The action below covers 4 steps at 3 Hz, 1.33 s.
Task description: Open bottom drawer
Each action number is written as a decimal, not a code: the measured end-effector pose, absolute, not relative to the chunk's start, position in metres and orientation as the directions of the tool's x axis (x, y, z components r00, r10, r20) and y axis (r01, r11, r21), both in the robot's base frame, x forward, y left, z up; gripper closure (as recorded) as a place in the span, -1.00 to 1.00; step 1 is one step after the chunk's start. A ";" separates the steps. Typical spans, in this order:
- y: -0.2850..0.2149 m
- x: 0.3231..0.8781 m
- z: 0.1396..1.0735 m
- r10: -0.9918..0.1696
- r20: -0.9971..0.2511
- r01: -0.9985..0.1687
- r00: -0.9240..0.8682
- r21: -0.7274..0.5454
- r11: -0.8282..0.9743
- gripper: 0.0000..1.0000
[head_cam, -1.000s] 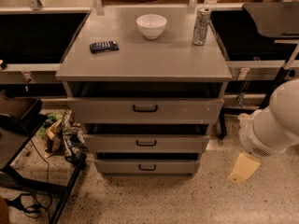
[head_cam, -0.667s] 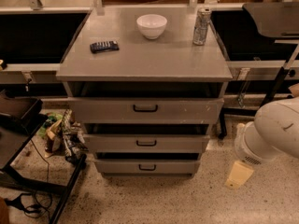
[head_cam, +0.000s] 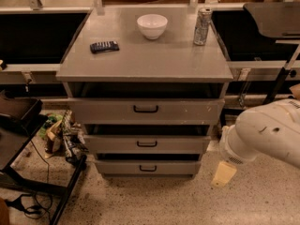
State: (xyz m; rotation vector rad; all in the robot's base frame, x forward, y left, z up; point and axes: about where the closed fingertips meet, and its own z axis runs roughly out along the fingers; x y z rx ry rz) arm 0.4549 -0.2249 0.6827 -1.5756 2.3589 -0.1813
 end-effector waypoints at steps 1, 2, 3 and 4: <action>-0.200 0.470 0.609 -0.907 -0.243 -0.890 -0.345 -0.221 0.398 -1.00; -0.169 0.486 0.541 -0.880 -0.341 -0.888 -0.330 -0.203 0.412 -1.00; -0.170 0.485 0.541 -0.881 -0.340 -0.889 -0.330 -0.202 0.411 -1.00; -0.166 0.489 0.516 -0.898 -0.295 -0.901 -0.326 -0.191 0.390 -1.00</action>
Offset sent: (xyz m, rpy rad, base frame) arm 0.0423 0.0843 -0.2139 0.2653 -0.0161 0.0374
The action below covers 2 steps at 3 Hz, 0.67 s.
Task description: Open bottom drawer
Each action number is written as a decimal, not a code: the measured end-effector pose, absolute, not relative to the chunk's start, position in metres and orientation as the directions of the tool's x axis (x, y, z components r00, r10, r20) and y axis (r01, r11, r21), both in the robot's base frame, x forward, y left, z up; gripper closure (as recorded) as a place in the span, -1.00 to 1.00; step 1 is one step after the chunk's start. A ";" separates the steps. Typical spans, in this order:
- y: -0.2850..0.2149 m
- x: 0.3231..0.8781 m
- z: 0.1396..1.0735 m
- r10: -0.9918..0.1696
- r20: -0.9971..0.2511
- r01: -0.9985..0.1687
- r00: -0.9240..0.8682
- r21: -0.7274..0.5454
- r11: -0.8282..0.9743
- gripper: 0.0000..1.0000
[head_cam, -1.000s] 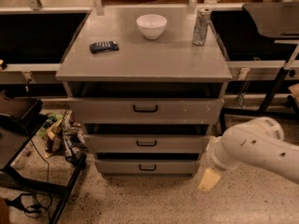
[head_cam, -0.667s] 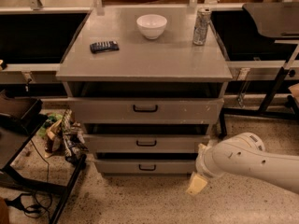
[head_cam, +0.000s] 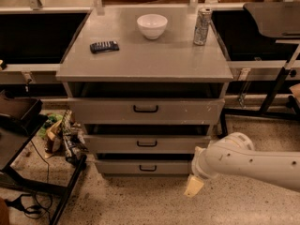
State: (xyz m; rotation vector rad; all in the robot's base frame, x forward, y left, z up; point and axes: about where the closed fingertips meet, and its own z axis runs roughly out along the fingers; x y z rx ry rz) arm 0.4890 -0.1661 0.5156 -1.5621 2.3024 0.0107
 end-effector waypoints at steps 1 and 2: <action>-0.164 0.500 0.449 -0.928 -0.239 -0.926 -0.287 -0.178 0.332 -1.00; -0.170 0.505 0.386 -0.947 -0.205 -0.944 -0.249 -0.168 0.285 -1.00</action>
Offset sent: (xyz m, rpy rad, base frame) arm 0.0195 -0.0041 -0.2177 -0.1263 0.0661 0.1534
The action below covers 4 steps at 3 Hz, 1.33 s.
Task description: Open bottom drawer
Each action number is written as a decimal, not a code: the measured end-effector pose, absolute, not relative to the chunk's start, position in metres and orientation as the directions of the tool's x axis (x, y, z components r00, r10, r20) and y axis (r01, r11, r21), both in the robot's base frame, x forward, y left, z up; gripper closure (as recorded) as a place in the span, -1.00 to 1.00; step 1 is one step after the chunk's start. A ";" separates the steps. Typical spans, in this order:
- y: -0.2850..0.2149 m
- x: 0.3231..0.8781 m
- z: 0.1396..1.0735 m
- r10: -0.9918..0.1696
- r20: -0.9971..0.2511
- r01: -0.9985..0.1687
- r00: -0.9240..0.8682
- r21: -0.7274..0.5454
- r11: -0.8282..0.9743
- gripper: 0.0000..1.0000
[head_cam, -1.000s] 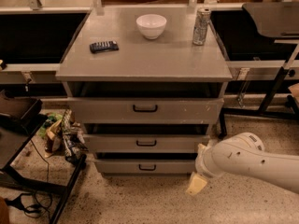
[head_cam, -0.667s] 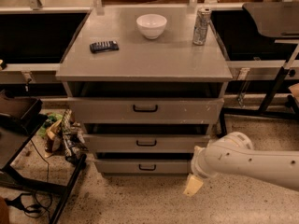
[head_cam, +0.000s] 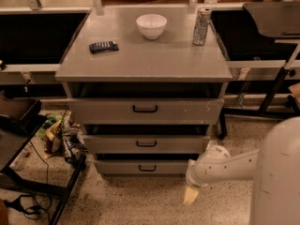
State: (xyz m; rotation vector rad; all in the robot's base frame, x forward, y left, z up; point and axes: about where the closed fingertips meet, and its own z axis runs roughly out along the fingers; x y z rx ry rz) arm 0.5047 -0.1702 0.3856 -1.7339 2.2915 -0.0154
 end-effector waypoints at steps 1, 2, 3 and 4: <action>-0.169 0.512 0.337 -0.957 -0.193 -0.956 -0.218 -0.154 0.249 -1.00; -0.158 0.520 0.298 -0.962 -0.197 -0.967 -0.187 -0.133 0.215 -1.00; -0.157 0.520 0.298 -0.962 -0.197 -0.967 -0.187 -0.133 0.215 -1.00; -0.147 0.538 0.285 -0.963 -0.208 -0.968 -0.168 -0.148 0.201 -1.00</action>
Offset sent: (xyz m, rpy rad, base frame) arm 0.0349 0.0215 -0.1271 0.0069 0.0434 0.1214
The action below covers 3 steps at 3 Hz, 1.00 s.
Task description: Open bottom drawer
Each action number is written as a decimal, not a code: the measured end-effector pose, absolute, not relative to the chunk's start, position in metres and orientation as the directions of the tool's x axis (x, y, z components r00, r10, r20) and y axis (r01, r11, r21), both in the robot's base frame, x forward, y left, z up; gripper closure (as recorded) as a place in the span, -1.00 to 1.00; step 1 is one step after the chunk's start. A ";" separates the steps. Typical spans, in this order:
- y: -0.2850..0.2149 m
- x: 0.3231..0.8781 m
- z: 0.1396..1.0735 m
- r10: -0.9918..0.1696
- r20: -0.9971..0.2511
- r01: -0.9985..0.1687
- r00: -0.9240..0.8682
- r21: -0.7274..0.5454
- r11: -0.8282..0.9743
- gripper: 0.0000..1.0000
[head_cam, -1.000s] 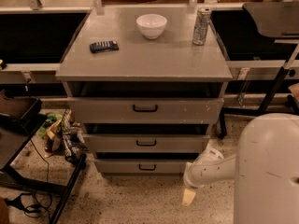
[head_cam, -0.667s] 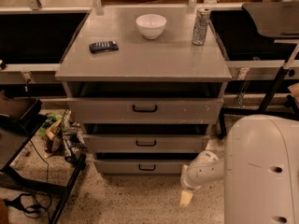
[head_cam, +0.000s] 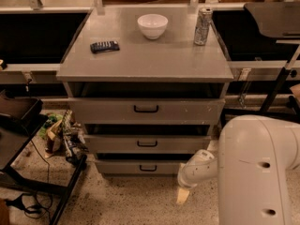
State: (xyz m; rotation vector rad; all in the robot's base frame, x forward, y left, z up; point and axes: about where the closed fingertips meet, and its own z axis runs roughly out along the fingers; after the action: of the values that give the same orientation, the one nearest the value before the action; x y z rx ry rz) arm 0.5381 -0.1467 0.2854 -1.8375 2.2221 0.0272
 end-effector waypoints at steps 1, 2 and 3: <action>-0.142 0.567 0.266 -0.964 -0.227 -0.963 -0.135 -0.197 0.181 -1.00; -0.140 0.584 0.244 -0.967 -0.226 -0.961 -0.118 -0.218 0.168 -1.00; -0.141 0.599 0.220 -0.969 -0.207 -0.959 -0.136 -0.219 0.182 -1.00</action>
Offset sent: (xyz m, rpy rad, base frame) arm 0.0682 0.0116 -0.0716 0.0008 -0.1066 0.0511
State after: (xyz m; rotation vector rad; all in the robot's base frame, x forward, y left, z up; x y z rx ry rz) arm 0.5993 -0.1414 0.2196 -1.8354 2.1627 -0.0484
